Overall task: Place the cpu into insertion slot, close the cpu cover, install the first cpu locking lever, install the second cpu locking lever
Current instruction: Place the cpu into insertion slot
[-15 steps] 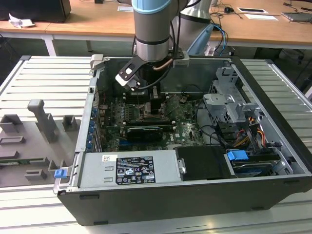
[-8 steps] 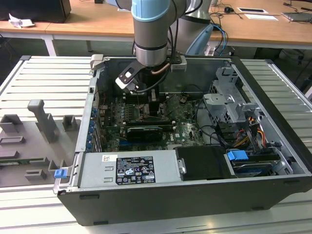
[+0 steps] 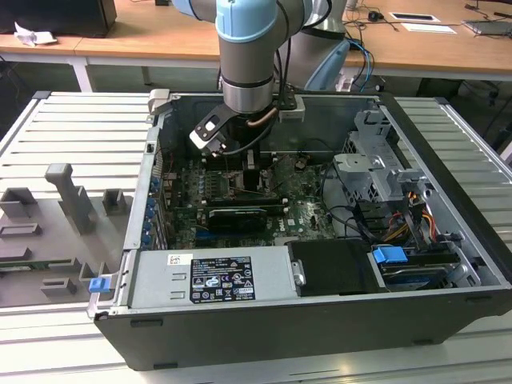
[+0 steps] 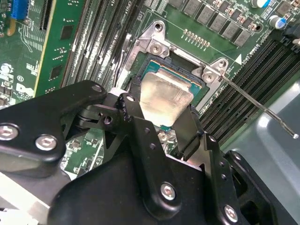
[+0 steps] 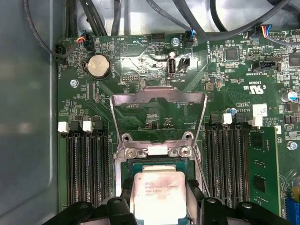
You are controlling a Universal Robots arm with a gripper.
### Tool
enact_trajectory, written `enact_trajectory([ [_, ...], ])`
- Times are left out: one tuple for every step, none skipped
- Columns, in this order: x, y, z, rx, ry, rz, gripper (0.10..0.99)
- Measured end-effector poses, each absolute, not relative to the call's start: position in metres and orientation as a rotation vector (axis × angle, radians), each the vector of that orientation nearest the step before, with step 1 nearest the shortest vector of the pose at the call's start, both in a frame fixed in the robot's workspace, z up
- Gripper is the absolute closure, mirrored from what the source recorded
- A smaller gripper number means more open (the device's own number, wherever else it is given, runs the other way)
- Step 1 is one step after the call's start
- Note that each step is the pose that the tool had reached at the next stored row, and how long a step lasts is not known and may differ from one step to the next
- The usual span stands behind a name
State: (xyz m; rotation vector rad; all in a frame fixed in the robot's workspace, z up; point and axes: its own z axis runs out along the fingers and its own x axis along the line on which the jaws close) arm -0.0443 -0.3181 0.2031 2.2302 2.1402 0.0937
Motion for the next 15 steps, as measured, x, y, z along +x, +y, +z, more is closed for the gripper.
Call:
enact_trajectory([
  [-0.0443, -0.3180, 0.2030, 2.230, 2.140, 0.094, 0.557],
  [-0.0443, -0.3180, 0.2029, 2.230, 2.140, 0.094, 0.557],
  [-0.0443, -0.3180, 0.2029, 2.230, 2.140, 0.094, 0.557],
  [-0.0443, -0.3180, 0.2029, 2.230, 2.140, 0.094, 0.557],
  [-0.0443, -0.3180, 0.2030, 2.230, 2.140, 0.094, 0.545],
  [-0.0443, -0.3180, 0.2029, 2.230, 2.140, 0.094, 0.545],
  [-0.0443, -0.3180, 0.2029, 2.230, 2.140, 0.094, 0.482],
  [-0.0443, -0.3180, 0.2030, 2.230, 2.140, 0.094, 0.482],
  [-0.0443, -0.3180, 0.2029, 2.230, 2.140, 0.094, 0.482],
  [-0.0443, -0.3180, 0.2030, 2.230, 2.140, 0.094, 0.482],
  [-0.0442, -0.3179, 0.2031, 2.230, 2.140, 0.094, 0.482],
  [-0.0442, -0.3180, 0.2035, 2.230, 2.140, 0.094, 0.482],
  [-0.0443, -0.3180, 0.2041, 2.230, 2.140, 0.094, 0.482],
  [-0.0443, -0.3180, 0.2056, 2.230, 2.140, 0.094, 0.482],
  [-0.0443, -0.3180, 0.2067, 2.230, 2.140, 0.094, 0.482],
])
